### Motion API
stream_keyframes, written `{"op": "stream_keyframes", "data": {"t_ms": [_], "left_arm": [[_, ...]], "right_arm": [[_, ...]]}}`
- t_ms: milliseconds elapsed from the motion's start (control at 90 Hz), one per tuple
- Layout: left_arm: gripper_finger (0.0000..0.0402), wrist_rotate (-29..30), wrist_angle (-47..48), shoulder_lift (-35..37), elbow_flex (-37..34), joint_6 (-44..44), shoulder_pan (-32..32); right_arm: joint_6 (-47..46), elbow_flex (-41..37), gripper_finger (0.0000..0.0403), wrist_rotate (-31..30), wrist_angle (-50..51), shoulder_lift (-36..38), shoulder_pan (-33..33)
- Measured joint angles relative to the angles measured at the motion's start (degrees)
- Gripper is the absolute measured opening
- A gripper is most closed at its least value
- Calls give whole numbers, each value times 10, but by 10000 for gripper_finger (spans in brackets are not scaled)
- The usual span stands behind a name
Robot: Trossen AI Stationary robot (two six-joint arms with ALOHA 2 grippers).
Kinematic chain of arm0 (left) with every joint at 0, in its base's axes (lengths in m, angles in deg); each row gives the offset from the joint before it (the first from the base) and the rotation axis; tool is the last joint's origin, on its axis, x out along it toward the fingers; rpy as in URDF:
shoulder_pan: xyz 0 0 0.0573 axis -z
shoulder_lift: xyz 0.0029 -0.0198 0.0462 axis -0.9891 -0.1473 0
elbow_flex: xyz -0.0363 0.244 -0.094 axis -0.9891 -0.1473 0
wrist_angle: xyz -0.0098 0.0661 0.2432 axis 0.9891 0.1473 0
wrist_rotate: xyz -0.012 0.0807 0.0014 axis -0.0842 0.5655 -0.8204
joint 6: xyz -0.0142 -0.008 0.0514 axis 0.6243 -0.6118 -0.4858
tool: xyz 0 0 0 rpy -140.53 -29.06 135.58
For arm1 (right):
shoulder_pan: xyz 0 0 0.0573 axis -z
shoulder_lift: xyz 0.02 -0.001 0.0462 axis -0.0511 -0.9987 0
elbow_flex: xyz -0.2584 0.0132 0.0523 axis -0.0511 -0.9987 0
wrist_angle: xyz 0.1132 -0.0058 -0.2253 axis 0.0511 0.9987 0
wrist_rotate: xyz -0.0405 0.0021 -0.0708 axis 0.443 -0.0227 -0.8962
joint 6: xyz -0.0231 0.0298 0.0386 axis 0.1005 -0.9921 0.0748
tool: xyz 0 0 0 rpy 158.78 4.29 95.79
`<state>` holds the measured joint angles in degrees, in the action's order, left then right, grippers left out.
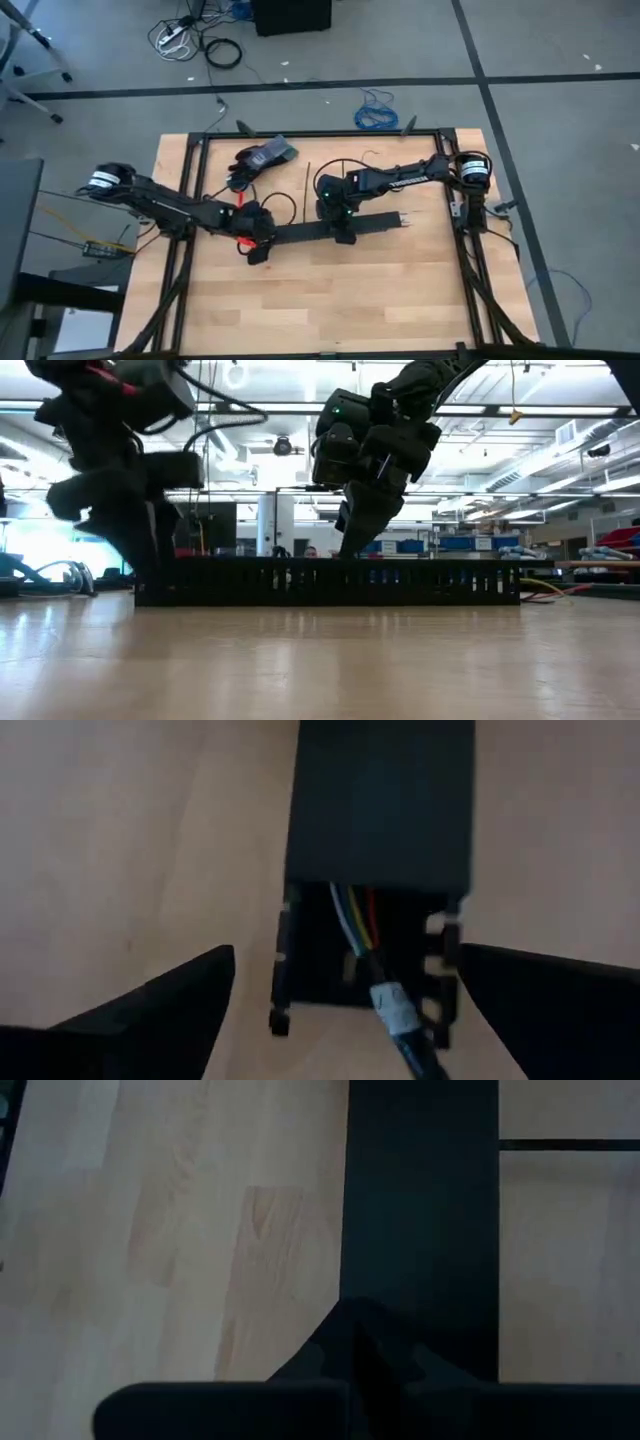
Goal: Ziptie cables
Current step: Close the black cable duct
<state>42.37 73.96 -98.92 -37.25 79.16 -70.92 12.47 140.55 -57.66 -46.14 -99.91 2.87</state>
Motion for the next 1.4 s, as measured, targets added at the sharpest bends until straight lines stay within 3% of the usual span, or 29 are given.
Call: {"op": "stream_keyframes", "data": {"t_ms": [356, 744, 889, 1200, 1400], "left_arm": [[365, -1, -3, -37, 6, -18, 0], [251, 4, -1, -37, 6, -28, 1], [213, 5, -5, -37, 6, -40, 1], [260, 5, -16, -38, 4, -43, 0], [246, 5, -19, -38, 4, -44, 0]], "right_arm": [[0, 0, 0, 1, -1, 0, 0], [0, 0, 0, 2, -5, 0, 1], [4, -2, 0, 31, -33, -1, 2], [6, -2, 0, 46, -82, -3, -1], [15, -3, 0, 37, -122, -5, -1]]}}
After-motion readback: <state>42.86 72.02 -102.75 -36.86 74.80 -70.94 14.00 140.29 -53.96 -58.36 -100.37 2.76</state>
